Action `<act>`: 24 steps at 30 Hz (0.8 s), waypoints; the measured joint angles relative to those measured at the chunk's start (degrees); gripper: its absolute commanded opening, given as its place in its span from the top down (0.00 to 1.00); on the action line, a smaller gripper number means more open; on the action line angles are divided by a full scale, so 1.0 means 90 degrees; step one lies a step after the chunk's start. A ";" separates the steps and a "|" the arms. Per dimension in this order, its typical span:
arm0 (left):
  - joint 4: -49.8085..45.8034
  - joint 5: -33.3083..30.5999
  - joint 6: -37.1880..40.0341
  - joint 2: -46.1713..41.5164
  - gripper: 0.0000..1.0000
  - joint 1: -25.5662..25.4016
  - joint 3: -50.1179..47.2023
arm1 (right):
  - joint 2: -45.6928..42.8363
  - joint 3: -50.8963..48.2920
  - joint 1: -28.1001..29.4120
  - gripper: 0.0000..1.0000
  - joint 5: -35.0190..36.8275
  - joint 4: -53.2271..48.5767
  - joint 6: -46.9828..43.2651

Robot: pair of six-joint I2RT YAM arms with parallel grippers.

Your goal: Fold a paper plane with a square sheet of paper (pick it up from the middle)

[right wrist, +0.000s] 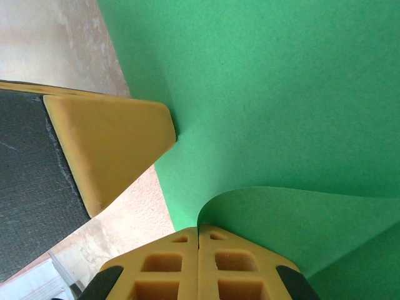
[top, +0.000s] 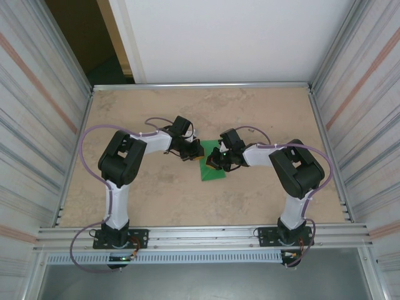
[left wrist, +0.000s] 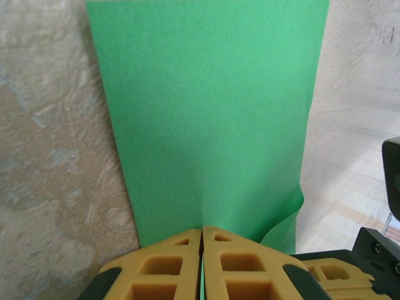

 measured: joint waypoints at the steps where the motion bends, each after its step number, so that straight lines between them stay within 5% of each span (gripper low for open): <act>1: 0.0000 -0.0002 0.0000 0.0000 0.90 0.0000 0.0000 | 0.0012 0.0000 0.0002 1.00 -0.0002 0.0000 0.0000; 24: -0.0005 0.0002 0.0000 0.0000 0.89 0.0000 0.0000 | 0.0063 0.0000 0.0007 1.00 0.0027 -0.0049 0.0000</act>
